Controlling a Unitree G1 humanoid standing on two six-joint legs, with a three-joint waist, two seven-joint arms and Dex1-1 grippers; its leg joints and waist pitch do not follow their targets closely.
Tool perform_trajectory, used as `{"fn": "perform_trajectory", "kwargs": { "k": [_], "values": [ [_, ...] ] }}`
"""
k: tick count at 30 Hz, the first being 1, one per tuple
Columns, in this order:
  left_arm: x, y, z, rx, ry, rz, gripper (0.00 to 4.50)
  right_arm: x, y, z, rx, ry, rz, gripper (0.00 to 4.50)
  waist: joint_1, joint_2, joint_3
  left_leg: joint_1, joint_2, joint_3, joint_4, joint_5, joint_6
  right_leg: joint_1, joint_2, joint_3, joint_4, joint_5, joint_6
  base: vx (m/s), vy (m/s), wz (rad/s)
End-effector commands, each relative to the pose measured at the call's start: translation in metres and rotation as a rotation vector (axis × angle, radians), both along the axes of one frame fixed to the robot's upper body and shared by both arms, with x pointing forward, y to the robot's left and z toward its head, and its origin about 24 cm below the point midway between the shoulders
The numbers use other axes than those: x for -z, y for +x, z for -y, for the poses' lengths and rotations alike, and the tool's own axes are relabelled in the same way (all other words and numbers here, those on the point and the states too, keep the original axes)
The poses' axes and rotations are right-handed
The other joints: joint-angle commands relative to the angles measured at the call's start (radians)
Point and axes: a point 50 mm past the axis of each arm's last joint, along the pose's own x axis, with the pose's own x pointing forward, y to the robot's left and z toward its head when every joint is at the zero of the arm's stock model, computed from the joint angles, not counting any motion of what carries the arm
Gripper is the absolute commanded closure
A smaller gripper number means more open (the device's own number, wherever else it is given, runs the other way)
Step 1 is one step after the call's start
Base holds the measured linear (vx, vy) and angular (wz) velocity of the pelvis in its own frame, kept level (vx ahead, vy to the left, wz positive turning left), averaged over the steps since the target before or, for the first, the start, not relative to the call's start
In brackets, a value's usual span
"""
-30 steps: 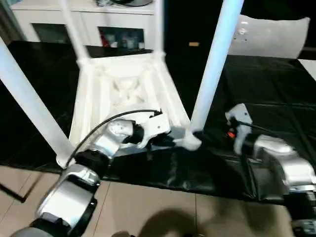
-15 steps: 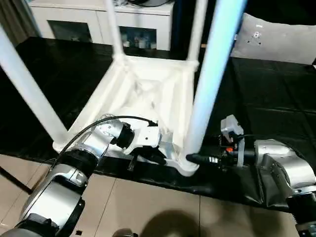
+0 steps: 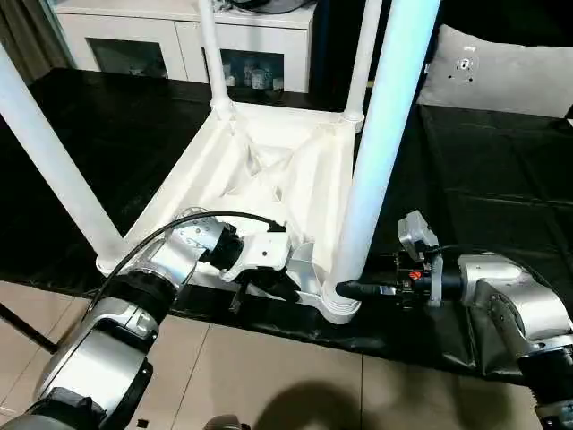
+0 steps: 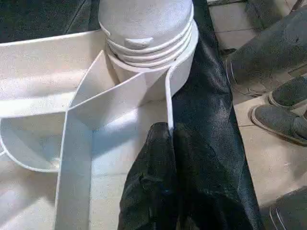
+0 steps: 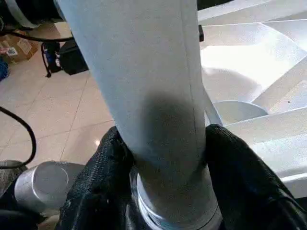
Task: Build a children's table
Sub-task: Rotate leg to tighten
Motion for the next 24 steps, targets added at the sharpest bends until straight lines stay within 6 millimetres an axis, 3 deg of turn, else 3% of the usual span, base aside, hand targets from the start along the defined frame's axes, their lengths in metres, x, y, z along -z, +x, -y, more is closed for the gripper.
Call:
{"fn": "perform_trajectory", "kwargs": {
  "k": [1, 5, 6, 8, 9, 10, 11, 12, 13, 14, 15, 16, 17, 18, 19, 20, 21, 22, 23, 24],
  "values": [
    [0.002, -0.002, 0.007, 0.007, 0.005, -0.016, 4.5, -0.001, -0.002, -0.008, 0.027, 0.058, -0.015, 2.51, -0.006, -0.011, -0.079, 0.006, 0.036, -0.004, -0.07, -0.174, 0.052, 0.06, -0.067, 0.058, -0.06, -0.356, -0.133, 0.0, 0.0, 0.0],
    [0.002, 0.005, 0.012, -0.113, -0.012, -0.003, 4.5, 0.003, 0.001, -0.014, 0.12, 0.024, -0.002, 2.52, -0.012, -0.013, -0.069, 0.015, 0.03, -0.005, -0.074, -0.221, 0.03, 0.055, -0.067, 0.052, -0.078, -0.467, -0.097, 0.0, 0.0, 0.0],
    [0.002, 0.011, 0.018, -0.203, -0.041, -0.007, 4.5, 0.007, 0.008, -0.019, 0.224, -0.016, 0.02, 2.52, -0.018, -0.015, -0.066, 0.02, 0.022, -0.004, -0.07, -0.251, 0.024, 0.053, -0.067, 0.045, -0.093, -0.561, -0.058, 0.0, 0.0, 0.0],
    [0.0, 0.017, 0.031, -0.33, -0.098, -0.013, 4.5, 0.013, 0.02, -0.027, 0.425, -0.055, 0.037, 2.52, -0.024, -0.013, -0.063, 0.024, 0.018, -0.004, -0.068, -0.259, 0.011, 0.045, -0.064, 0.041, -0.1, -0.599, -0.041, 0.0, 0.0, 0.0],
    [0.0, 0.019, 0.035, -0.367, -0.116, -0.015, 4.5, 0.014, 0.023, -0.029, 0.477, -0.065, 0.042, 2.53, -0.04, -0.01, -0.058, 0.029, 0.013, -0.007, -0.064, -0.294, -0.006, 0.039, -0.062, 0.026, -0.112, -0.652, -0.02, -0.06, 0.0, -0.02],
    [-0.001, 0.022, 0.04, -0.416, -0.135, -0.013, 4.5, 0.015, 0.025, -0.033, 0.51, -0.077, 0.051, 2.54, -0.056, -0.008, -0.058, 0.031, 0.006, -0.012, -0.056, -0.33, -0.015, 0.042, -0.058, 0.001, -0.128, -0.699, 0.022, -0.06, 0.0, -0.02],
    [-0.001, 0.024, 0.043, -0.448, -0.148, -0.011, 4.5, 0.016, 0.026, -0.035, 0.531, -0.085, 0.057, 2.55, -0.078, -0.007, -0.056, 0.026, 0.008, -0.017, -0.053, -0.365, -0.007, 0.051, -0.051, -0.022, -0.144, -0.705, 0.063, -0.064, 0.022, -0.11],
    [-0.003, 0.028, 0.05, -0.51, -0.167, 0.006, 4.5, 0.017, 0.032, -0.039, 0.633, -0.095, 0.054, 2.55, -0.099, 0.011, -0.055, 0.033, 0.027, -0.025, -0.062, -0.431, 0.01, 0.062, -0.05, -0.039, -0.154, -0.67, 0.073, -0.044, 0.058, -0.1],
    [-0.003, 0.029, 0.052, -0.535, -0.175, 0.012, 4.5, 0.018, 0.035, -0.04, 0.672, -0.101, 0.052, 2.55, -0.113, 0.02, -0.055, 0.024, 0.047, -0.037, -0.077, -0.476, 0.014, 0.077, -0.05, -0.038, -0.137, -0.617, 0.065, -0.044, 0.058, -0.1],
    [-0.006, 0.033, 0.061, -0.609, -0.201, 0.034, 4.5, 0.019, 0.043, -0.044, 0.791, -0.126, 0.064, 2.57, -0.118, 0.032, -0.053, -0.005, 0.103, -0.066, -0.132, -0.612, 0.009, 0.115, -0.049, -0.005, -0.039, -0.475, 0.034, 0.0, 0.0, 0.0],
    [-0.006, 0.034, 0.062, -0.62, -0.204, 0.037, 4.5, 0.019, 0.044, -0.045, 0.804, -0.129, 0.064, 2.57, -0.112, 0.037, -0.046, -0.026, 0.136, -0.081, -0.179, -0.701, -0.002, 0.132, -0.046, 0.029, 0.066, -0.348, 0.003, -0.056, 0.011, -0.08],
    [-0.007, 0.034, 0.063, -0.633, -0.207, 0.04, 4.5, 0.02, 0.045, -0.046, 0.821, -0.133, 0.065, 2.57, -0.111, 0.026, -0.04, 0.011, 0.114, -0.048, -0.197, -0.784, -0.013, 0.089, -0.033, 0.065, 0.085, -0.206, -0.031, -0.056, 0.011, -0.08],
    [-0.008, 0.035, 0.065, -0.655, -0.213, 0.049, 4.5, 0.02, 0.047, -0.047, 0.857, -0.129, 0.057, 2.57, -0.121, -0.011, -0.045, 0.05, 0.068, -0.037, -0.151, -0.754, -0.023, 0.061, -0.038, 0.084, 0.03, -0.326, -0.035, 0.0, 0.0, 0.0],
    [-0.011, 0.037, 0.07, -0.693, -0.225, 0.066, 4.5, 0.018, 0.05, -0.053, 0.895, -0.114, 0.06, 2.57, -0.108, -0.057, -0.048, 0.071, -0.041, -0.007, -0.017, -0.459, -0.028, 0.003, -0.073, 0.061, -0.107, -0.822, 0.038, 0.05, -0.063, -0.01],
    [-0.011, 0.037, 0.07, -0.693, -0.225, 0.066, 4.5, 0.018, 0.05, -0.053, 0.895, -0.114, 0.06, 2.57, -0.095, -0.052, -0.048, 0.064, -0.051, -0.004, 0.02, -0.321, -0.002, 0.002, -0.105, 0.075, -0.129, -0.956, 0.064, 0.05, -0.063, -0.01],
    [-0.012, 0.038, 0.072, -0.703, -0.229, 0.073, 4.5, 0.016, 0.051, -0.056, 0.893, -0.099, 0.066, 2.03, -0.076, -0.055, -0.065, -0.007, -0.041, -0.017, -0.008, -0.149, 0.035, 0.064, -0.115, 0.097, -0.099, -0.921, 0.088, 0.033, -0.07, -0.17],
    [-0.013, 0.038, 0.073, -0.716, -0.235, 0.081, 4.5, 0.014, 0.051, -0.059, 0.9, -0.078, 0.09, 2.03, -0.06, -0.037, -0.073, -0.024, -0.023, -0.023, -0.047, -0.07, 0.037, 0.064, -0.084, 0.082, -0.082, -0.753, 0.068, 0.07, -0.041, -0.12],
    [-0.013, 0.039, 0.072, -0.716, -0.236, 0.084, 4.5, 0.013, 0.051, -0.059, 0.898, -0.057, 0.089, 1.89, -0.061, -0.024, -0.078, -0.021, -0.008, -0.028, -0.061, -0.057, 0.04, 0.056, -0.063, 0.08, -0.062, -0.54, 0.01, 0.07, -0.041, -0.12],
    [-0.013, 0.039, 0.071, -0.715, -0.233, 0.087, 4.5, 0.013, 0.05, -0.059, 0.894, -0.042, 0.086, 1.81, -0.063, -0.018, -0.08, -0.019, 0.0, -0.03, -0.063, -0.056, 0.044, 0.055, -0.058, 0.081, -0.053, -0.446, -0.025, 0.0, 0.0, 0.0],
    [-0.012, 0.039, 0.069, -0.714, -0.229, 0.089, 4.5, 0.013, 0.05, -0.058, 0.889, -0.047, 0.096, 1.71, -0.072, -0.013, -0.083, -0.023, 0.01, -0.033, -0.063, -0.054, 0.055, 0.062, -0.049, 0.079, -0.032, -0.256, -0.116, 0.0, 0.0, 0.0]
  ]
}}
